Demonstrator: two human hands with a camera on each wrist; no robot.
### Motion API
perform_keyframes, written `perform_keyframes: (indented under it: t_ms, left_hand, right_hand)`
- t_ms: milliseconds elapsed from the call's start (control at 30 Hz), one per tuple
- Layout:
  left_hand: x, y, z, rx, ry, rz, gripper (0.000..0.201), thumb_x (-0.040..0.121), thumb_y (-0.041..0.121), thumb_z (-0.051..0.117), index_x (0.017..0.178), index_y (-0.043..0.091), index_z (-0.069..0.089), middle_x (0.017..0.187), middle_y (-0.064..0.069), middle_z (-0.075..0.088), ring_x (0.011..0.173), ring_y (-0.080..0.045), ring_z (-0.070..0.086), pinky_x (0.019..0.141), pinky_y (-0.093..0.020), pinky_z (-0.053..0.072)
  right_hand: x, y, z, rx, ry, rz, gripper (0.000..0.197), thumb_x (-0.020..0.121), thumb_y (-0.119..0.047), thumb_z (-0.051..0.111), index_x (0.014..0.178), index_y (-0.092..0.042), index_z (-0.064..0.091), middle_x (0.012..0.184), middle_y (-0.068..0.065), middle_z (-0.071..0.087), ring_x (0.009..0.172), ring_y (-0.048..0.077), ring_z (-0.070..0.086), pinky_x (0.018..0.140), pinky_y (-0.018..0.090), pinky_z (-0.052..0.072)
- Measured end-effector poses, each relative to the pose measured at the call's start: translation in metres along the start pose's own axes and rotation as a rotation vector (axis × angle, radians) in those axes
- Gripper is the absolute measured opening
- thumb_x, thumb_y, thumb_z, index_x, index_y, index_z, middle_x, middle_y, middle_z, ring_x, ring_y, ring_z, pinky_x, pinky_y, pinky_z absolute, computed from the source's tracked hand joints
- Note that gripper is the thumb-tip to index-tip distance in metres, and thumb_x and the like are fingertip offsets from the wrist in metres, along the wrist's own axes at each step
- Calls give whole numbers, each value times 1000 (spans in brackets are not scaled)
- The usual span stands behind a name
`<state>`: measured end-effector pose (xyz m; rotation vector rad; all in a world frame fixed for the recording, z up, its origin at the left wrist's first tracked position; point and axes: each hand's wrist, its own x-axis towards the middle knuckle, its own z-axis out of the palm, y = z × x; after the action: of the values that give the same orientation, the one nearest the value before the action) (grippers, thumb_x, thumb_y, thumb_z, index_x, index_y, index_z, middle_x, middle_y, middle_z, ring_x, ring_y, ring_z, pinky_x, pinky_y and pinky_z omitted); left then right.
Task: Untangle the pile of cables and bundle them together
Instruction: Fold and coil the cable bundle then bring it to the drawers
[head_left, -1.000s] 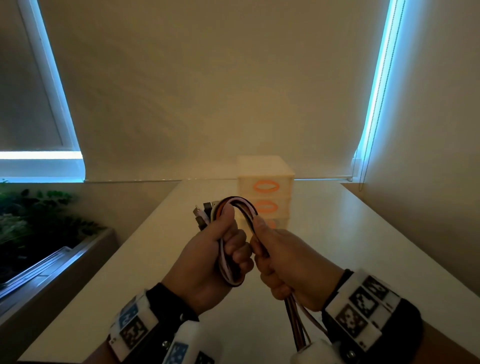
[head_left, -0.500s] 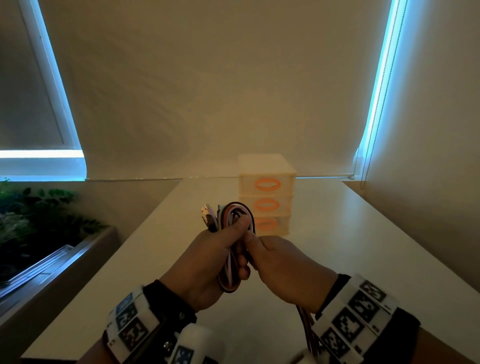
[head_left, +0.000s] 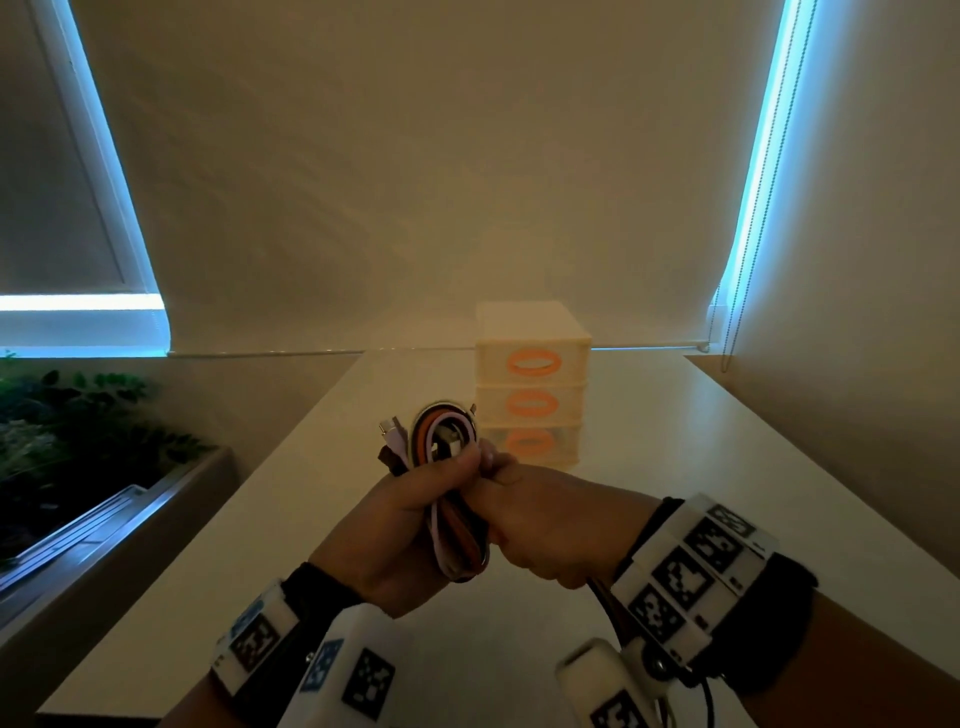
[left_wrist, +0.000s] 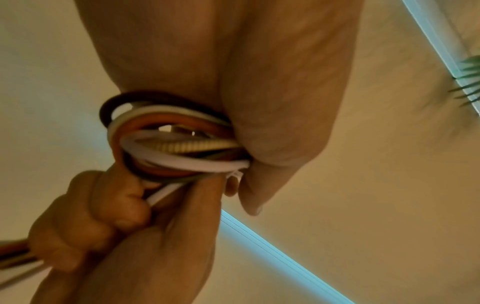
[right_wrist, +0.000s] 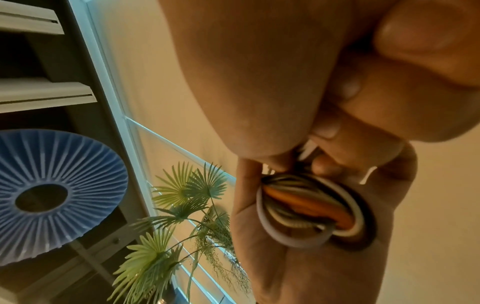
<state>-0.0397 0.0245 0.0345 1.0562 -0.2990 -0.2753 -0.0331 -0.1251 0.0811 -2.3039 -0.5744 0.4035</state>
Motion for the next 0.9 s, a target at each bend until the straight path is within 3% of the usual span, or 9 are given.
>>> perform_keyframes:
  t_ms: [33, 100, 200, 300, 400, 467, 567, 667, 900]
  left_hand:
    - [-2, 1, 2, 23, -47, 13, 37, 70, 40, 91, 94, 15, 79, 116, -14, 70, 113, -35, 56, 110, -54, 33]
    - [-5, 4, 2, 53, -150, 30, 28, 83, 43, 79, 99, 20, 80, 128, -11, 69, 122, -28, 60, 114, -49, 34]
    - [-7, 6, 4, 28, -176, 6, 28, 99, 35, 57, 107, 22, 80, 135, -8, 67, 124, -21, 63, 110, -41, 42]
    - [-7, 5, 3, -71, -77, -12, 41, 102, 29, 44, 106, 12, 81, 129, -12, 71, 121, -25, 66, 103, -39, 52]
    - [-6, 7, -1, -164, -9, 79, 36, 101, 27, 53, 80, 11, 78, 93, -4, 77, 123, -28, 65, 108, -43, 50]
    - [-3, 12, -4, -277, 37, 166, 22, 95, 24, 68, 76, 13, 64, 67, 1, 60, 97, -27, 72, 106, -47, 51]
    - [3, 12, -13, -432, 47, 192, 24, 100, 24, 54, 78, 15, 54, 58, 6, 40, 52, -10, 49, 71, -31, 57]
    - [7, 21, -14, -464, 45, 202, 25, 101, 28, 50, 80, 16, 52, 56, 8, 35, 45, -5, 38, 52, -21, 41]
    - [10, 48, -26, -500, -38, 276, 43, 109, 31, 38, 72, 16, 53, 53, 8, 37, 42, -5, 40, 45, -17, 36]
  right_hand:
    - [3, 4, -1, 42, 20, 15, 22, 103, -29, 44, 119, -17, 54, 89, 2, 48, 57, 8, 41, 55, 24, 37]
    - [8, 12, -2, 79, -31, 37, 20, 100, -16, 48, 107, -35, 48, 93, 5, 46, 63, 13, 45, 58, 23, 41]
    - [2, 1, 0, 210, -104, 151, 42, 101, -55, 37, 70, -27, 43, 57, -2, 44, 38, 6, 35, 40, 13, 28]
    - [4, 7, 5, 279, -167, 53, 56, 96, -68, 31, 74, -18, 44, 49, -6, 34, 38, 9, 27, 42, 20, 25]
    - [-3, 17, 8, 520, -242, -11, 52, 95, -66, 37, 80, -17, 45, 54, -3, 30, 46, 13, 23, 47, 26, 28]
    - [-6, 27, 10, 602, -292, 2, 47, 97, -60, 40, 87, -14, 48, 58, -2, 31, 48, 14, 25, 50, 29, 33]
    - [-8, 38, 14, 674, -329, -4, 39, 100, -51, 41, 91, -14, 51, 60, 0, 31, 49, 14, 26, 52, 30, 35]
    - [-13, 42, 25, 734, -348, -14, 36, 102, -46, 39, 91, -14, 51, 60, 0, 32, 49, 15, 29, 52, 28, 40]
    - [-29, 61, 54, 877, -368, 6, 39, 104, -43, 34, 95, -11, 54, 62, 1, 40, 54, 16, 36, 55, 26, 35]
